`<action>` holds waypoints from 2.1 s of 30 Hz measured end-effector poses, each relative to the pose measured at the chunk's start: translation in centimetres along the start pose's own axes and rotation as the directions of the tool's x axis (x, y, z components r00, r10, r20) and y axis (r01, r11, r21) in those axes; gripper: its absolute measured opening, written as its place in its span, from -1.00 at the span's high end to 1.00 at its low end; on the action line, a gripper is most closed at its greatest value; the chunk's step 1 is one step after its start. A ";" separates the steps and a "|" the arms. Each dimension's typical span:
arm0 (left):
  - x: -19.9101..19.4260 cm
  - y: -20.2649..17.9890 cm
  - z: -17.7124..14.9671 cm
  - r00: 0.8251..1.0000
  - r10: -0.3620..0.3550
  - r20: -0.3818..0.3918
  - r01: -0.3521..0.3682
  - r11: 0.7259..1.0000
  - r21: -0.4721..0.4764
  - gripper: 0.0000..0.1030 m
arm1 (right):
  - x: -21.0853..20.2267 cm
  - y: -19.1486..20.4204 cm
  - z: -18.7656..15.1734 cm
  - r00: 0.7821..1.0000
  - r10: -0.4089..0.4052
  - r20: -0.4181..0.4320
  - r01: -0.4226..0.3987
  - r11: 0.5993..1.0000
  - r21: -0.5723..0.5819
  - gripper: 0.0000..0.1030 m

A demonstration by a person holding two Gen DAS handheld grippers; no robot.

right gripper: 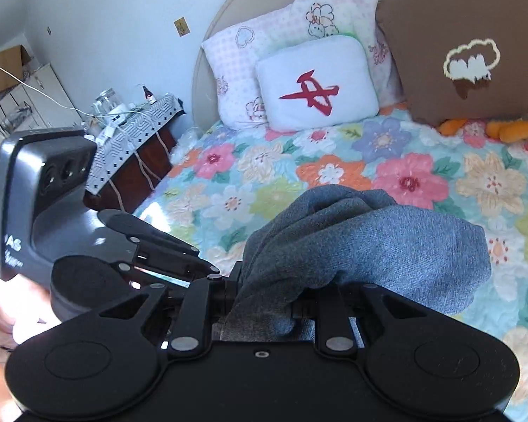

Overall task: Fold clothes
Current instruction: 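Lift the shirt with both grippers and shake it out above the quilt, then lower the shirt onto the quilt and open both grippers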

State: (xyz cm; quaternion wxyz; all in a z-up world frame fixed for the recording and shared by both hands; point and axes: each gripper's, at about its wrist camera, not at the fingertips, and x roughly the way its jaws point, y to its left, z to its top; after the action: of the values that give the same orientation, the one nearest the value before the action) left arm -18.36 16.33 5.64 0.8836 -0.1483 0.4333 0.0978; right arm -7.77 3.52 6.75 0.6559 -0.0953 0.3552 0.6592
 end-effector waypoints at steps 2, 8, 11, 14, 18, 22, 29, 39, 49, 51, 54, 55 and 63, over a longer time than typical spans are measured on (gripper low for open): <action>1.8 0.7 0.1 0.996 0.071 0.054 -0.073 0.997 0.036 0.81 | 2.3 -0.9 -0.1 0.998 -0.022 0.051 0.024 0.999 -0.039 0.53; 9.3 6.2 0.0 0.995 0.096 0.006 -0.095 0.993 -0.071 0.79 | 10.2 -6.2 -1.7 0.994 -0.110 0.025 0.110 0.994 -0.012 0.41; 12.1 8.4 -0.4 0.998 0.039 -0.048 -0.045 0.989 -0.140 0.79 | 13.4 -9.1 -3.9 0.981 -0.184 -0.060 0.187 0.981 0.044 0.36; 13.2 9.4 -1.2 0.996 -0.017 -0.088 0.002 0.985 -0.172 0.78 | 14.3 -10.9 -5.5 0.980 -0.166 -0.107 0.180 0.974 0.136 0.35; 13.7 10.0 -1.9 0.995 -0.047 -0.083 0.029 0.979 -0.203 0.77 | 13.9 -11.4 -5.7 0.979 -0.163 -0.125 0.182 0.971 0.157 0.15; 13.7 9.6 -1.7 0.997 0.003 -0.073 -0.015 0.986 -0.165 0.77 | 13.2 -11.6 -5.6 0.967 -0.202 -0.156 0.229 0.955 0.187 -0.22; 11.9 10.2 -2.0 0.998 0.051 -0.036 -0.057 0.981 -0.187 0.77 | 11.5 -13.1 -7.3 0.951 -0.258 -0.171 0.297 0.916 0.271 -0.56; 9.4 10.0 -1.9 0.996 0.030 0.086 -0.012 0.978 -0.206 0.55 | 8.6 -11.9 -5.8 0.964 -0.265 -0.006 0.259 0.936 0.239 0.70; 10.9 6.5 -1.2 0.993 -0.005 0.117 0.016 0.996 -0.090 -0.08 | 6.1 -12.9 -5.0 0.929 -0.369 0.038 0.357 0.918 0.174 0.70; 11.5 6.4 -0.9 0.992 -0.017 0.125 0.029 0.994 -0.102 -0.20 | 5.7 -13.2 -5.0 0.955 -0.293 0.045 0.278 0.938 0.206 0.70; 12.8 6.9 -0.5 0.992 -0.038 0.119 0.056 0.987 -0.153 -0.36 | 5.6 -13.2 -4.8 0.989 -0.142 0.040 0.129 0.964 0.233 0.70; 13.3 7.1 -0.4 0.993 -0.043 0.113 0.062 0.983 -0.171 -0.09 | 5.6 -13.2 -4.8 0.994 -0.104 0.038 0.092 0.967 0.239 0.70; 10.5 7.6 0.2 0.961 0.120 0.251 -0.089 0.987 -0.134 0.99 | 6.3 -14.9 -6.3 0.981 -0.187 -0.048 0.193 0.931 0.311 0.27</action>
State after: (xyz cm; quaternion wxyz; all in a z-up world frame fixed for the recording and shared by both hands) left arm -14.13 24.00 -3.94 0.9153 -0.1648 0.3152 0.1890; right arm 3.27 3.18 -6.69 0.7201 -0.0296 0.4505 0.5269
